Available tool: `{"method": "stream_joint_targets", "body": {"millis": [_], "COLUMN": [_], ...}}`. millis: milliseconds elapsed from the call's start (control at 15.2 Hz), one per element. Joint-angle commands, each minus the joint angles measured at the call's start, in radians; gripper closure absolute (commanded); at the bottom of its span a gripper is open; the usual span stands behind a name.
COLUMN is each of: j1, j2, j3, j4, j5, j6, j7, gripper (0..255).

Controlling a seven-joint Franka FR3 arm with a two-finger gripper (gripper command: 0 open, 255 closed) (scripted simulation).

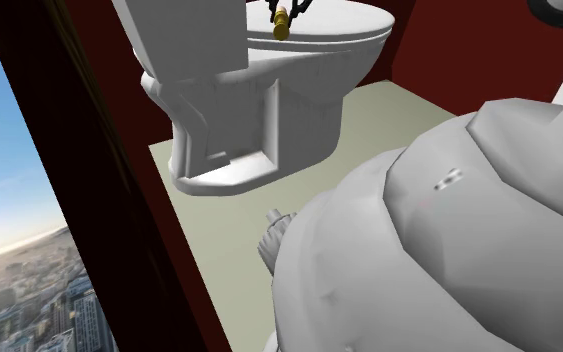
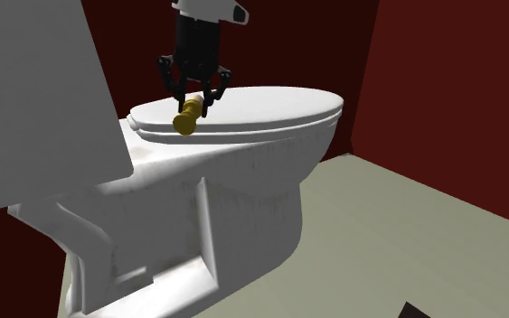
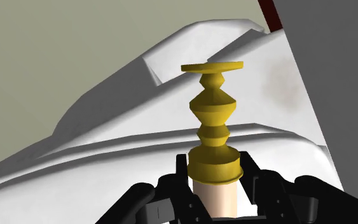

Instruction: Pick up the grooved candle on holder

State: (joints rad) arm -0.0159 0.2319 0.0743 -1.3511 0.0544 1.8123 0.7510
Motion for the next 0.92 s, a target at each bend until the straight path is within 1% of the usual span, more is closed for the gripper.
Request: {"method": "stream_joint_targets", "body": {"millis": [0, 462, 858], "j1": [0.0, 0.003, 0.008], "j2": [0.008, 0.053, 0.121], "j3": [0.0, 0.0, 0.001], "j4": [0.032, 0.195, 0.383], "j5": [-0.001, -0.006, -0.012], "j6": [-0.024, -0.141, -0.262], "j7": [0.001, 0.009, 0.018], "gripper": [255, 255, 255]}}
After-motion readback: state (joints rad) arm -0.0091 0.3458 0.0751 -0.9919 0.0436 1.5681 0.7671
